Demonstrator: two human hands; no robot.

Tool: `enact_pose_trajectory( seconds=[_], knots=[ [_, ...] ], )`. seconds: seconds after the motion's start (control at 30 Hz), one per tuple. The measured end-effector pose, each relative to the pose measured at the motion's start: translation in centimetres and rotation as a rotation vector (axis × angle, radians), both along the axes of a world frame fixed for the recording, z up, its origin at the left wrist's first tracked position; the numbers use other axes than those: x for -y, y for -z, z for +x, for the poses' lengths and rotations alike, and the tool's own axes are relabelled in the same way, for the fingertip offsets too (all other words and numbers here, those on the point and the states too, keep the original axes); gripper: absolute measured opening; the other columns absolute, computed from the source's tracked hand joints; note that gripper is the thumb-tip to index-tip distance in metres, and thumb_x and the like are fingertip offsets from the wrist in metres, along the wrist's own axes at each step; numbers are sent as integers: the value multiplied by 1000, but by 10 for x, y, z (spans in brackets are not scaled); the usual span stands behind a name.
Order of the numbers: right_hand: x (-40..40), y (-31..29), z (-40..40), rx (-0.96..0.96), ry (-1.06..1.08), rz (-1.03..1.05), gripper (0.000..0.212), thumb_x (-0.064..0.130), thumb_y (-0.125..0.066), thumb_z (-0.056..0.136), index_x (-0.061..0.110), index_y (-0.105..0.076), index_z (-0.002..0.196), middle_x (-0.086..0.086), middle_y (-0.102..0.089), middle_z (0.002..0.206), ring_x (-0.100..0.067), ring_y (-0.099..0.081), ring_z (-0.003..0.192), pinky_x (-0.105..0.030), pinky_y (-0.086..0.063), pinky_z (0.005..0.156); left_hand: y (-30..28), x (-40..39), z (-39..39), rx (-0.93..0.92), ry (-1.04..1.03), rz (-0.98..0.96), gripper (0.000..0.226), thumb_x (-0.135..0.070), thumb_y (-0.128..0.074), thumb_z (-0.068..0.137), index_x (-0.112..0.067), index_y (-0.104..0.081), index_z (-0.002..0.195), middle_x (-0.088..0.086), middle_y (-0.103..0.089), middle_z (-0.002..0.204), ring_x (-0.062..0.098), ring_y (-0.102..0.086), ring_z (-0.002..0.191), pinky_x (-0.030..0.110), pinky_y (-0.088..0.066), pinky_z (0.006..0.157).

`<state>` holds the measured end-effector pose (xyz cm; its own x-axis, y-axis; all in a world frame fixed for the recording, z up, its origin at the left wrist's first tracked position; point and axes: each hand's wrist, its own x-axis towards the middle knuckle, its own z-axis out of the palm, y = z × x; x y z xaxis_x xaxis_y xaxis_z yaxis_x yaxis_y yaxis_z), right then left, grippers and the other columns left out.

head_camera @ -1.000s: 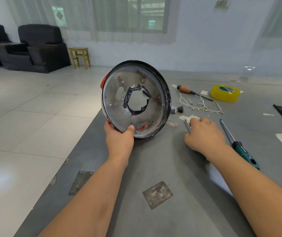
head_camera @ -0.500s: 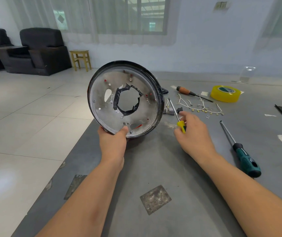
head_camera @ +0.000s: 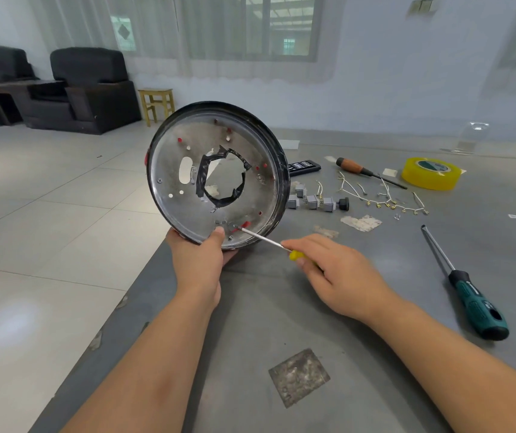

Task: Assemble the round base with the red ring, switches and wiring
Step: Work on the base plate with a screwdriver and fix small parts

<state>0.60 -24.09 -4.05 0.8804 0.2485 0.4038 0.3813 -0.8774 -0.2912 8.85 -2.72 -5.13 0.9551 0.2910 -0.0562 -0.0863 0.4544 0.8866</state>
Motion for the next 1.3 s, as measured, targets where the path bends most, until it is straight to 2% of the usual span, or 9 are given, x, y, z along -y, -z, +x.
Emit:
enact_pose_trajectory(
  seconds=[0.13, 0.23, 0.37, 0.6, 0.77, 0.93, 1.03, 1.2, 1.3],
  knots=[
    [-5, -2, -3, -32, 49, -94, 42, 30, -42, 99, 41, -56, 137, 15, -64, 120, -22, -66, 101, -43, -56, 77, 4, 0, 1, 24, 1, 9, 56, 8, -67, 95, -14, -41, 139, 0, -63, 123, 14, -72, 100, 28, -63, 65],
    [-6, -3, -4, -33, 77, -94, 43, 27, -46, 97, 45, -56, 136, 15, -66, 115, -20, -66, 98, -40, -56, 74, 7, 0, 3, 39, 5, 25, 53, 7, -67, 95, -17, -42, 134, -3, -63, 121, 10, -74, 95, 29, -63, 66],
    [-7, -3, -4, -40, 92, -111, 44, 25, -49, 99, 45, -58, 136, 17, -66, 121, -18, -66, 104, -37, -55, 76, 11, 1, 5, 51, 0, 75, 52, 6, -68, 95, -26, -42, 127, -8, -65, 113, -2, -75, 81, 28, -63, 66],
    [-9, -6, -4, -54, 91, -137, 45, 25, -47, 99, 45, -58, 138, 18, -65, 126, -18, -65, 108, -38, -55, 80, 13, 3, 6, 54, -9, 101, 54, 5, -70, 95, -28, -42, 127, -11, -65, 112, 5, -73, 91, 28, -64, 67],
    [-11, -6, -4, -60, 97, -160, 46, 27, -45, 99, 46, -57, 139, 18, -65, 128, -18, -65, 110, -38, -55, 81, 12, 4, 6, 53, -8, 108, 52, 5, -70, 95, -28, -42, 125, -10, -64, 112, 4, -74, 86, 26, -63, 64],
    [-12, -7, -4, -62, 117, -181, 46, 28, -43, 99, 47, -55, 140, 19, -63, 130, -17, -64, 112, -35, -54, 79, 13, 4, 5, 62, -8, 126, 52, 4, -70, 94, -26, -43, 127, -8, -66, 116, 17, -73, 103, 34, -66, 73],
    [-13, -9, -5, -61, 107, -222, 47, 28, -42, 100, 45, -53, 142, 19, -63, 131, -18, -65, 112, -35, -53, 78, 14, 4, 4, 73, -20, 186, 56, 1, -72, 94, -26, -41, 133, -10, -64, 118, 22, -71, 111, 46, -65, 88],
    [-17, -14, -6, -44, 104, -355, 49, 29, -40, 99, 42, -47, 146, 13, -65, 128, -24, -67, 106, -34, -51, 74, 16, 3, 4, 100, -30, 249, 57, -4, -73, 93, -25, -40, 134, -13, -65, 116, 19, -71, 109, 51, -59, 99],
    [-24, -14, -8, -69, 112, -397, 46, 29, -38, 98, 40, -46, 142, 6, -68, 121, -31, -68, 100, -38, -55, 75, 17, 4, 5, 111, -31, 285, 55, -5, -73, 93, -25, -39, 132, -15, -65, 114, 19, -71, 108, 52, -58, 100]
  ],
)
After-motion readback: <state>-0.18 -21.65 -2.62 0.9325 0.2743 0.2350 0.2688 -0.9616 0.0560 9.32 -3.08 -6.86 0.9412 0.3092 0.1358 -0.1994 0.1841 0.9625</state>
